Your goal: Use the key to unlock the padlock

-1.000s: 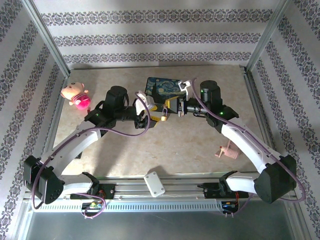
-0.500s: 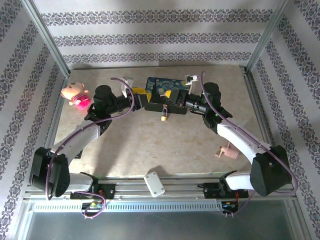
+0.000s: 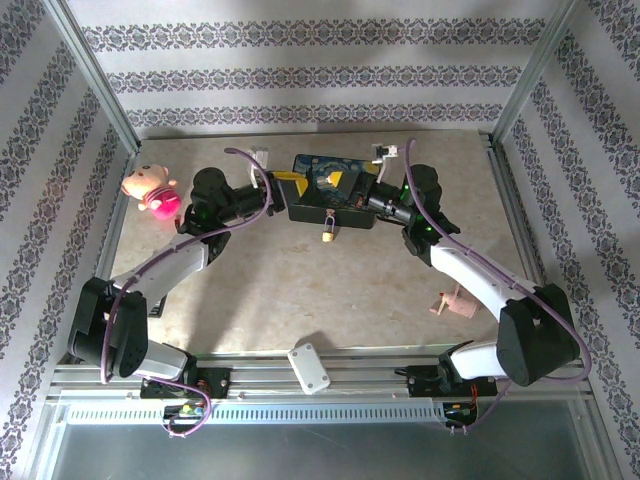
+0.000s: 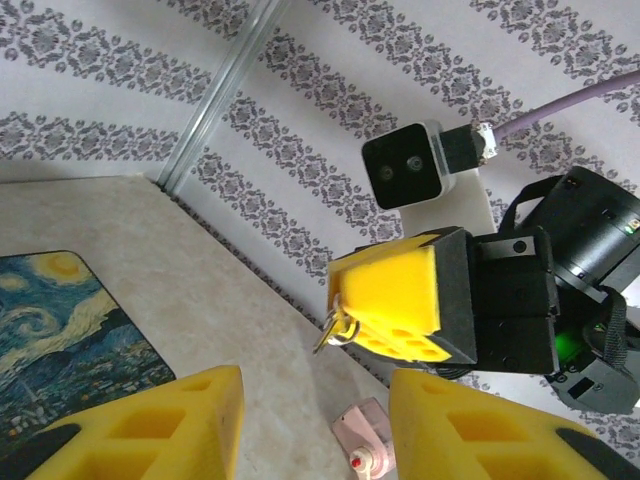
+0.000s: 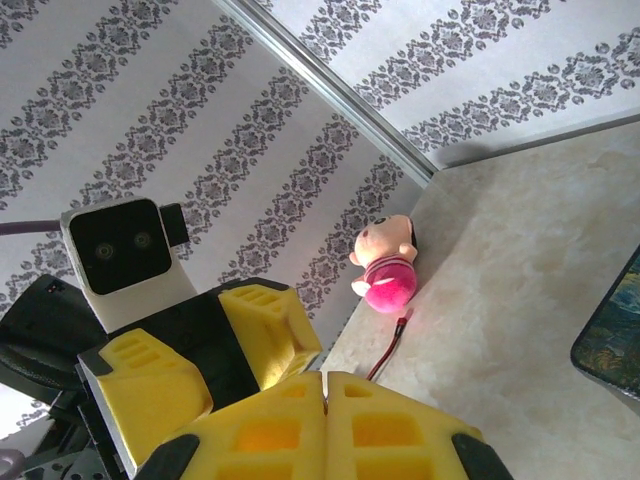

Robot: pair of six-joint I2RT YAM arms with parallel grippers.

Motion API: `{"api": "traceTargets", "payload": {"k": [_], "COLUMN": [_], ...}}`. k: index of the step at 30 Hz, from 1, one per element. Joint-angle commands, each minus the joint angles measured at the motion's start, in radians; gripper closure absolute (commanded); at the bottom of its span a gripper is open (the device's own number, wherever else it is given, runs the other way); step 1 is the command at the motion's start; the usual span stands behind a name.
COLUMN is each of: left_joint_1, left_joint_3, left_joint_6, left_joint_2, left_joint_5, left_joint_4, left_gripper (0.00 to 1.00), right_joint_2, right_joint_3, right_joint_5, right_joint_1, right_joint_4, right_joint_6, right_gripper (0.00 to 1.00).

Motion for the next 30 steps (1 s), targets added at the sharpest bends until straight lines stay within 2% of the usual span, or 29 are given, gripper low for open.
{"api": "traceTargets", "payload": {"k": [1, 15, 18, 26, 30], "left_joint_1": [-0.017, -0.030, -0.034, -0.041, -0.041], "left_joint_3": [0.034, 0.042, 0.042, 0.047, 0.047], "left_joint_6": [-0.018, -0.043, -0.041, -0.038, -0.041], "left_joint_2": [0.019, 0.069, 0.073, 0.082, 0.083], "left_joint_5": [0.028, 0.056, 0.064, 0.073, 0.071], "left_joint_4": [0.077, 0.120, 0.117, 0.113, 0.121], "left_gripper": [0.59, 0.65, 0.71, 0.74, 0.81], "right_joint_2": [0.017, 0.032, 0.035, 0.040, 0.040], "right_joint_3": [0.012, 0.028, 0.032, 0.038, 0.040], "right_joint_5": [0.000, -0.004, -0.006, -0.007, -0.007], "right_joint_1": [0.015, 0.037, 0.038, 0.047, 0.051], "right_joint_4": [0.057, 0.070, 0.070, 0.071, 0.071], "right_joint_6": [0.014, 0.015, 0.016, 0.016, 0.015], "right_gripper": [1.00, 1.00, 1.00, 1.00, 1.00]}}
